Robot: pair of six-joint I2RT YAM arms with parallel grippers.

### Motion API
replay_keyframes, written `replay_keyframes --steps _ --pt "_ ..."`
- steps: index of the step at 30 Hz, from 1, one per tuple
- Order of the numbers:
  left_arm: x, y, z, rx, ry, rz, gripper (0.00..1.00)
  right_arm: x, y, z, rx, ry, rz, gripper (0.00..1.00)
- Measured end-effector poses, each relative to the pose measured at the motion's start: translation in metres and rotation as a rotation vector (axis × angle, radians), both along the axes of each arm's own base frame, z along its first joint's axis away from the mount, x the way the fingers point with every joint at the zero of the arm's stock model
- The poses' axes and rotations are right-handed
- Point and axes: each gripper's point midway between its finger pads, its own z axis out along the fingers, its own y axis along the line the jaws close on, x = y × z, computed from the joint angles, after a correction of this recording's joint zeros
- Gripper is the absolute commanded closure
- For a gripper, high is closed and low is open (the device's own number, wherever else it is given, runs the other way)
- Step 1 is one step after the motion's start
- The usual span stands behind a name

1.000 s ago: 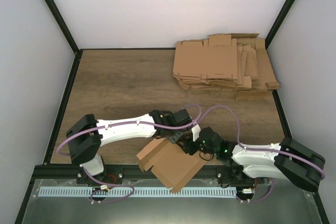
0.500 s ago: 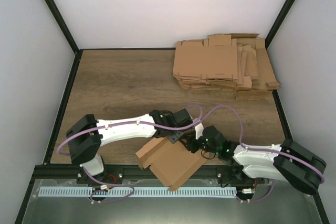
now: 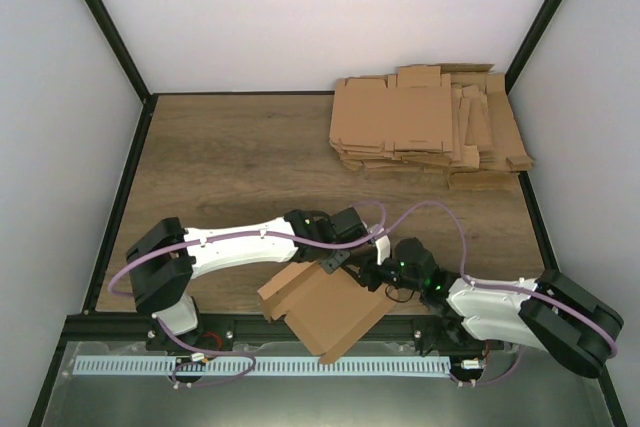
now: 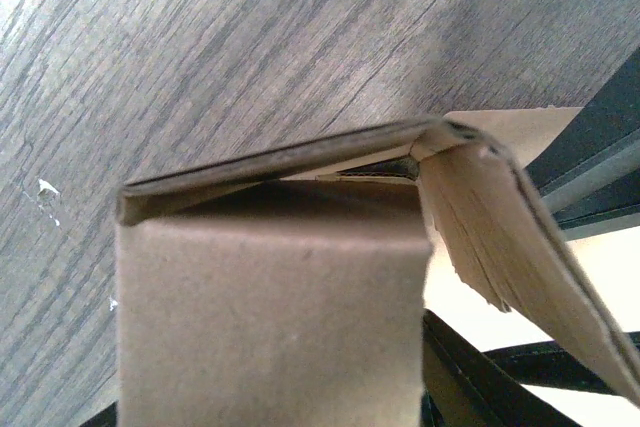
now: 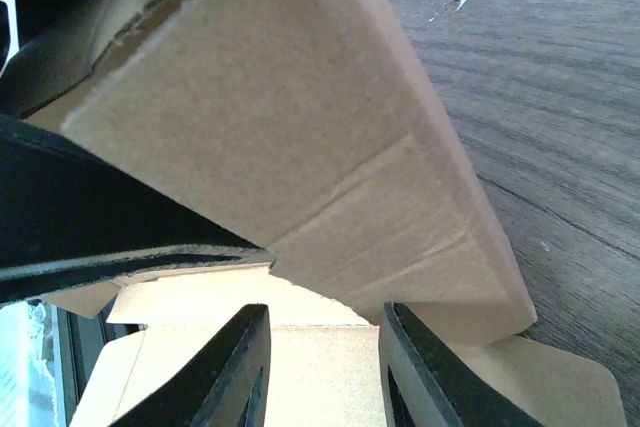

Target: Fold the paper box

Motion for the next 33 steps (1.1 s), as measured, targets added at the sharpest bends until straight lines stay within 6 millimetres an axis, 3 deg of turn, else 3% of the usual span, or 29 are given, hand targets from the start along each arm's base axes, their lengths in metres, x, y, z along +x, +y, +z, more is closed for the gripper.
replay_keyframes --steps 12,23,33 --pt "0.001 0.001 -0.001 0.005 -0.007 -0.003 0.55 0.005 -0.006 0.0 0.007 0.02 -0.027 0.66" --pt "0.002 0.002 -0.002 0.011 -0.016 -0.001 0.55 0.001 -0.009 -0.003 -0.002 0.138 -0.044 0.47" --pt "0.002 0.002 -0.002 0.011 -0.017 -0.001 0.55 0.026 -0.038 0.015 0.045 0.131 -0.191 0.47"
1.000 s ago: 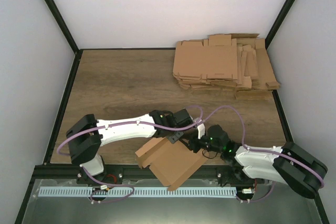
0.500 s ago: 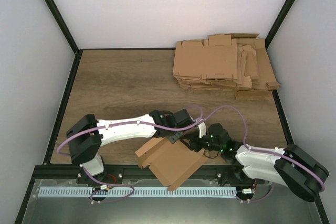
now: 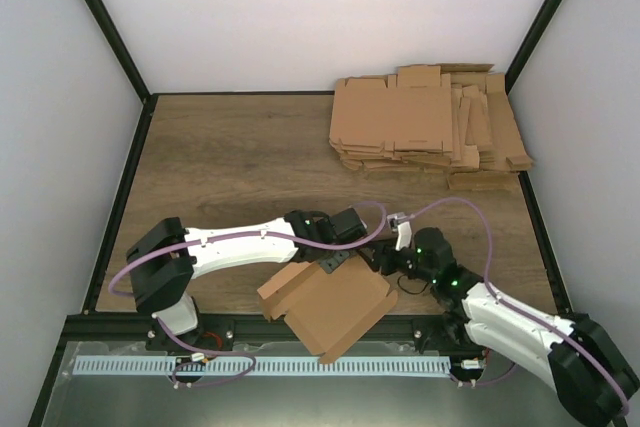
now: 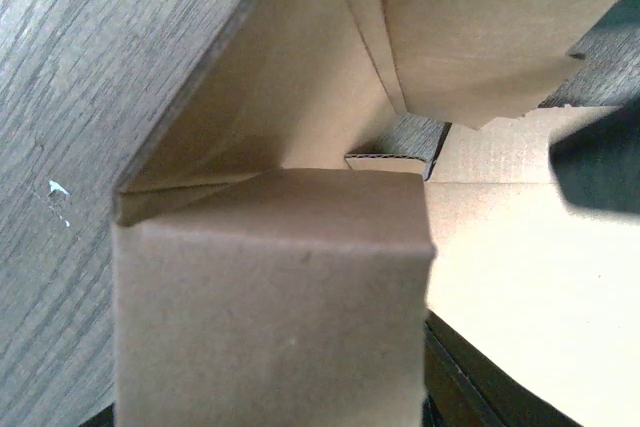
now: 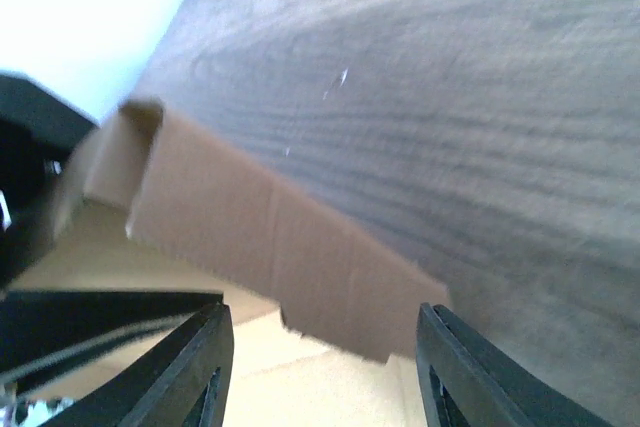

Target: Fold the paper box

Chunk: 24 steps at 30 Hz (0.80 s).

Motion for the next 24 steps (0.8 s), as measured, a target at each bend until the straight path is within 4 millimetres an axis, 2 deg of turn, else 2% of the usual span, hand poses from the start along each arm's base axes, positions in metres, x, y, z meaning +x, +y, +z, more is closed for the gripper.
replay_keyframes --steps 10,18,21,24 --pt "0.0 0.0 0.0 0.0 0.0 0.0 0.55 0.028 -0.025 0.027 0.042 -0.057 -0.089 0.46" --pt "0.0 0.0 0.0 0.0 0.0 0.0 0.55 0.054 -0.049 0.027 0.094 -0.022 -0.158 0.46" --pt "0.0 0.0 0.0 0.0 0.0 0.0 0.55 0.062 -0.048 0.023 0.103 0.023 -0.142 0.52" --pt "0.0 0.0 0.0 0.001 0.0 0.0 0.55 0.077 -0.034 0.019 0.113 0.091 -0.066 0.58"
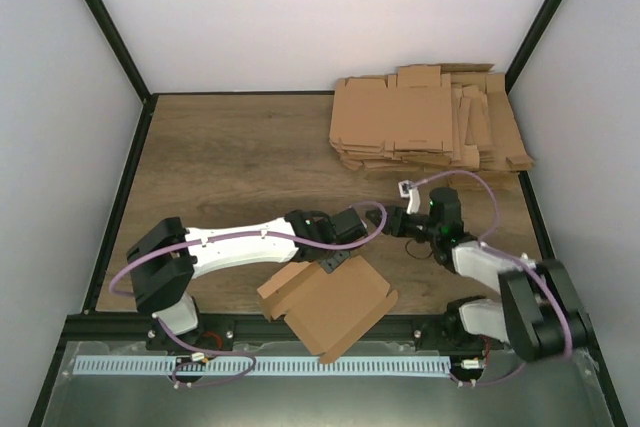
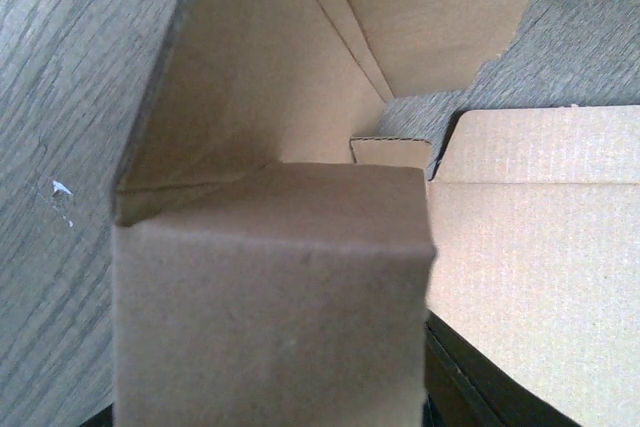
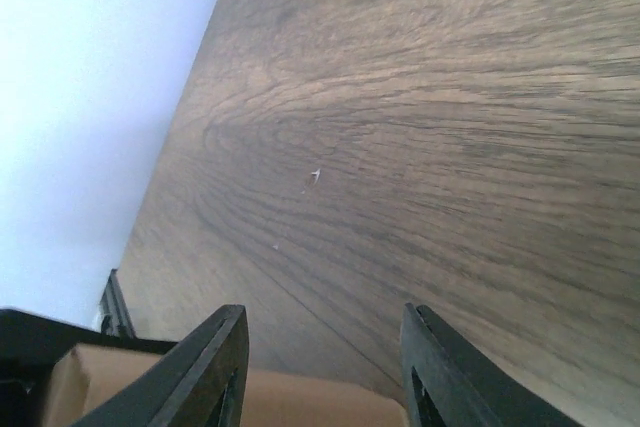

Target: Fold the paper box

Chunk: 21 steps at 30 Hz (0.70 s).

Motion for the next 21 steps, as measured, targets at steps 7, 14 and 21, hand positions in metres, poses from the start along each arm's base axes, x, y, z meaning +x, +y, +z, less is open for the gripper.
replay_keyframes --steps 7,14,21 --pt "0.001 0.001 -0.001 0.005 -0.004 0.002 0.55 0.005 0.03 -0.021 0.06 0.12 0.193 0.63" --pt "0.002 0.001 -0.001 0.009 -0.007 0.004 0.55 -0.024 0.057 -0.015 0.085 0.076 0.362 0.63" --pt "0.002 0.001 -0.001 0.011 -0.007 0.002 0.55 -0.046 0.051 -0.022 0.091 0.047 0.368 0.63"
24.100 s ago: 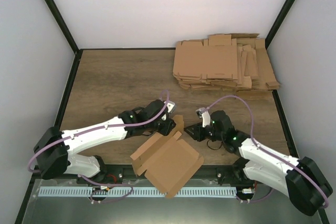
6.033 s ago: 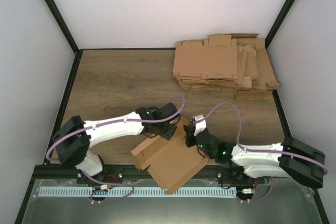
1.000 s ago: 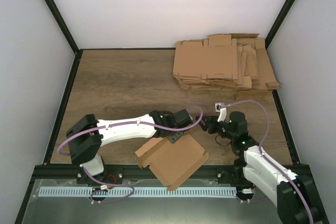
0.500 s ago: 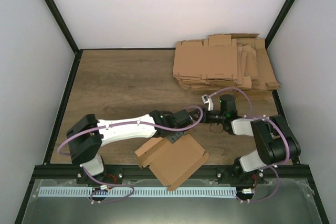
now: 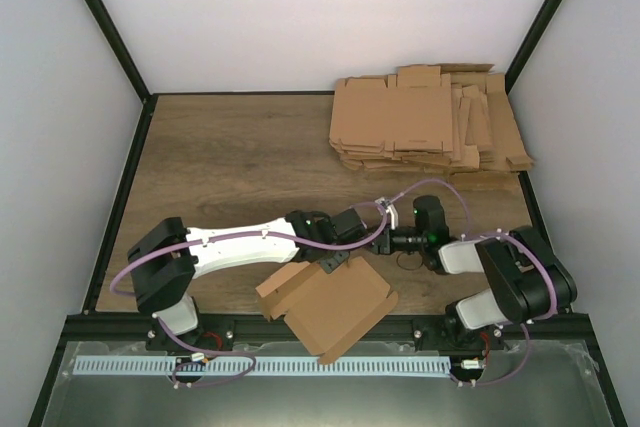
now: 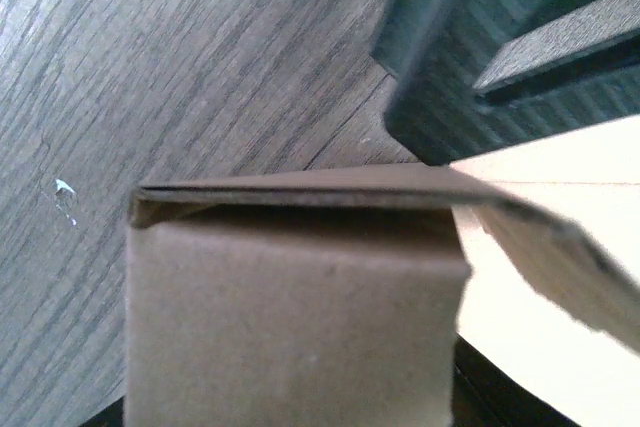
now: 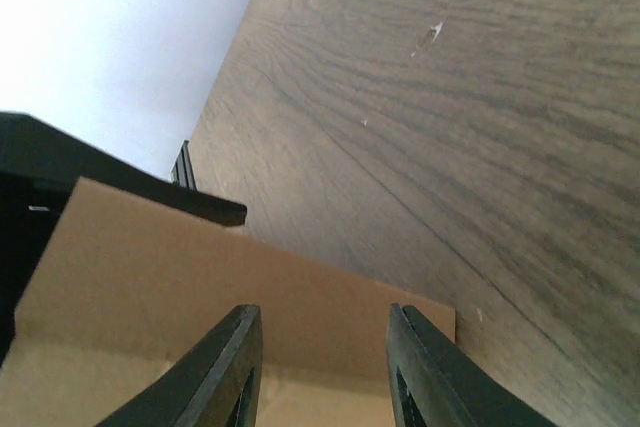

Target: Fold the paper box

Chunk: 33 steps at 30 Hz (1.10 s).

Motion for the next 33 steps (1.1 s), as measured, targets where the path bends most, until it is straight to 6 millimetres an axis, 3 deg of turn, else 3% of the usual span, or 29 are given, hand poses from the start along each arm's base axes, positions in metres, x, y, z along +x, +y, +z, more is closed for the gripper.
replay_keyframes --steps 8,14,21,27,33 --pt "0.0 0.0 0.0 0.002 -0.001 -0.002 0.55 -0.017 -0.003 -0.004 -0.009 -0.043 -0.006 0.6" --pt "0.0 0.0 0.0 0.002 -0.001 -0.003 0.55 -0.019 -0.002 -0.003 -0.015 -0.081 0.005 0.58" --pt "0.0 0.003 -0.001 0.015 0.002 -0.009 0.55 -0.031 0.015 -0.006 -0.051 -0.16 0.077 0.56" --pt "-0.001 0.012 -0.004 0.058 0.006 -0.008 0.55 -0.03 0.025 -0.008 -0.112 -0.255 0.081 0.61" --pt "0.001 0.015 -0.004 0.07 0.004 -0.013 0.55 -0.025 0.029 -0.01 -0.148 -0.312 0.057 0.59"
